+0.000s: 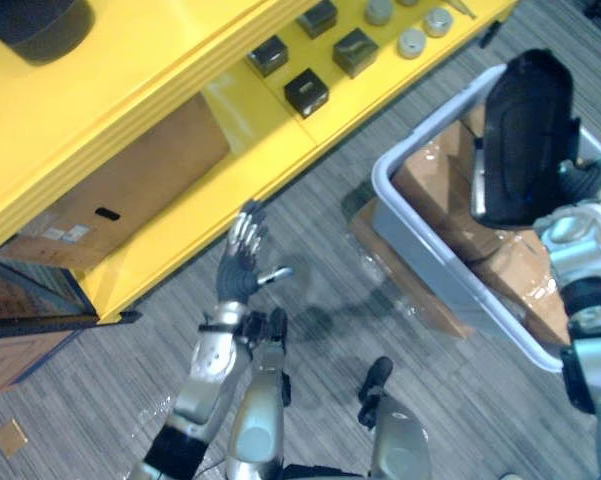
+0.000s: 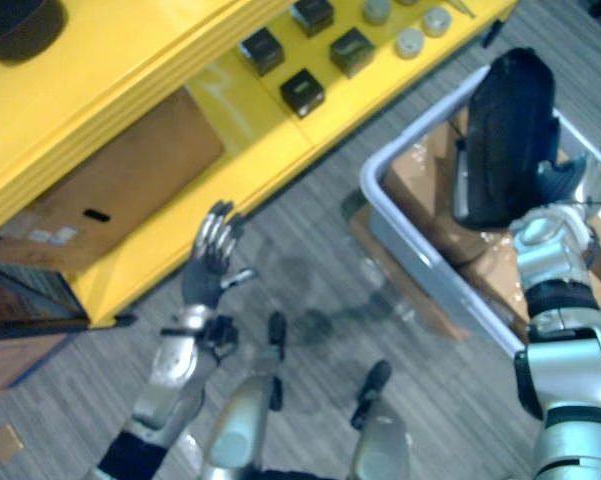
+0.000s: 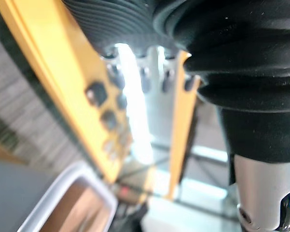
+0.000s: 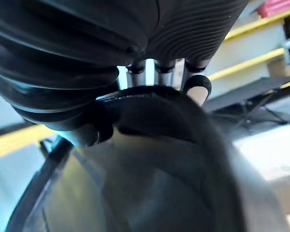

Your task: Walk over and take plastic housings, then place them on the shelf

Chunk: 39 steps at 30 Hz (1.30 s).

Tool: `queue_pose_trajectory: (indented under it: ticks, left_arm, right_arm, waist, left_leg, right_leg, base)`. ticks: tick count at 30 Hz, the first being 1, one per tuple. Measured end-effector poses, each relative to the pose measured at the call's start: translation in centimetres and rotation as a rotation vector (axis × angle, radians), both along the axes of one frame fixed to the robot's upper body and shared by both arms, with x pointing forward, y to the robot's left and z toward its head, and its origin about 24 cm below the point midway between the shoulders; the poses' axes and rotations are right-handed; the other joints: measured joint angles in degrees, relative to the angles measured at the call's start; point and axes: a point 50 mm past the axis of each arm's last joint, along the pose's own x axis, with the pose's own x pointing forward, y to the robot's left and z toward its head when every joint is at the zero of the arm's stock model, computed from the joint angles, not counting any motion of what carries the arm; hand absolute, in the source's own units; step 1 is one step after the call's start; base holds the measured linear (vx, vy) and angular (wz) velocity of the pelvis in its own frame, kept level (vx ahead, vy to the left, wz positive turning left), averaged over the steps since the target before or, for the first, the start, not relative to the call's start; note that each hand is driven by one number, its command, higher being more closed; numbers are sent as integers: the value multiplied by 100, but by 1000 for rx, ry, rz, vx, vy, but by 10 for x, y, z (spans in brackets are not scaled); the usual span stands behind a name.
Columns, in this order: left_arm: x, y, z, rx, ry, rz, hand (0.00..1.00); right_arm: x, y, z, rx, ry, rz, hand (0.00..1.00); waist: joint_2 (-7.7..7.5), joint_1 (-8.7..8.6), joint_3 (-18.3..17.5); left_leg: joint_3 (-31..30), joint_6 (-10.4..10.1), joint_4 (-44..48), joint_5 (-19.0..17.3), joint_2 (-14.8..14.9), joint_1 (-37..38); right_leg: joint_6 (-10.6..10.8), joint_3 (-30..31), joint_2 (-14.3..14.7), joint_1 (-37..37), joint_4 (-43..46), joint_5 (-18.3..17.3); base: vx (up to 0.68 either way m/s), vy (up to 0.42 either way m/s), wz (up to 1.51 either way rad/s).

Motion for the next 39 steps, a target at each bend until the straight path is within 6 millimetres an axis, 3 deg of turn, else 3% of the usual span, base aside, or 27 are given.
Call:
queue_pose_trajectory:
  ticks: [4, 8, 12, 16, 22, 30, 39]
  left_arm:
    - [31, 1, 5, 50, 91, -53, 0]
    - [52, -3, 21, 93, 113, -114, 0]
    - [63, -13, 36, 91, 142, -165, 0]
    - [68, -20, 37, 113, 190, -190, 0]
    - [77, -29, 36, 148, 273, -200, 0]
    - [79, -49, 33, 145, 309, -183, 0]
    - [81, -63, 43, 25, 299, -162, 0]
  right_arm:
    - [4, 17, 21, -63, -82, 74, 100]
    - [5, 28, 40, -107, -156, 130, 100]
    - [3, 42, 53, -153, -241, 190, 100]
    - [2, 56, 63, -195, -311, 238, 100]
    - [1, 70, 68, -198, -376, 292, 100]
    - [0, 105, 66, -224, -449, 419, 100]
    - [4, 145, 38, -255, -390, 557, 100]
  waist:
    - [-10, -171, -4]
    - [-19, -364, -8]
    - [-68, -492, -34]
    - [-71, -620, -36]
    - [-71, -659, -36]
    - [-71, -749, -36]
    - [-72, -707, -36]
  left_leg:
    - [198, 0, -6, -1, 71, 55]
    - [320, 3, -5, 2, 70, 127]
    - [427, 1, -7, 0, 97, 206]
    - [466, 0, -10, -1, 118, 247]
    - [552, 0, -9, 3, 120, 279]
    - [572, -23, -10, -21, 113, 396]
    - [561, 1, -8, -3, 86, 350]
  right_leg:
    - [-26, 154, 76, 3, -190, 162]
    - [-16, 287, 77, 16, -263, 259]
    - [-34, 379, 115, 81, -389, 343]
    - [-37, 430, 139, 94, -412, 379]
    - [-45, 513, 153, 105, -509, 484]
    - [-31, 530, 161, 257, -624, 519]
    - [-21, 528, 161, 266, -711, 567]
  base:
    - [-52, -26, -26]
    - [-30, -14, -15]
    - [-22, -26, -14]
    - [-27, -40, -10]
    - [-30, -41, -7]
    - [-26, -47, -1]
    - [-16, -45, 1]
